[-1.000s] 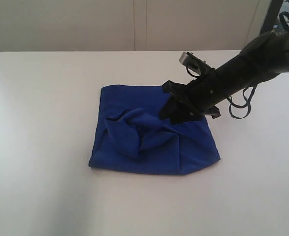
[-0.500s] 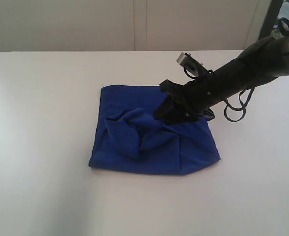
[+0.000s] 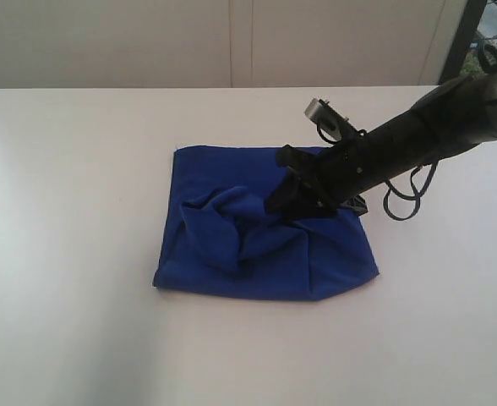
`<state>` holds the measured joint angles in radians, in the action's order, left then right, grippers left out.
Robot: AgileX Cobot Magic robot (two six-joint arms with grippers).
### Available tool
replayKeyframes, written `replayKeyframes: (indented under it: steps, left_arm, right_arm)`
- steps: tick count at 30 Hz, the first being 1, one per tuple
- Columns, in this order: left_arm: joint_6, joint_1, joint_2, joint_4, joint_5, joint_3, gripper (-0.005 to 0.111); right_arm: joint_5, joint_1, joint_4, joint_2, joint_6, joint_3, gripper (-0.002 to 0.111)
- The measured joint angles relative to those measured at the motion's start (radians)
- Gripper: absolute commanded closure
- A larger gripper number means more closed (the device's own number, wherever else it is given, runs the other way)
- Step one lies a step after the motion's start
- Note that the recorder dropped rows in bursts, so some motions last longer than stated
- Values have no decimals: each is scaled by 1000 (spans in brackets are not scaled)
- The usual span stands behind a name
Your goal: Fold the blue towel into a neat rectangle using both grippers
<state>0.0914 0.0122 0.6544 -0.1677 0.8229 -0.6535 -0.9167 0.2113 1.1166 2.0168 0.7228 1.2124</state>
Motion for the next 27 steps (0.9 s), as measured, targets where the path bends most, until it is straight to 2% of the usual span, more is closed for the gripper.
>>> replayKeyframes:
  steps: [2,10,16,27]
  left_arm:
    - [0,0,0,0,0,0,107]
    - [0,0,0,0,0,0,107]
    - [0,0,0,0,0,0,107]
    - [0,0,0,0,0,0,107]
  right_arm:
    - [0,0,2,0,5,0,108]
    - [-1,0,16,0,26,0,108]
    - [-84,0,123,0,99,0,108]
    - [-87,0,134,0,117,0,108]
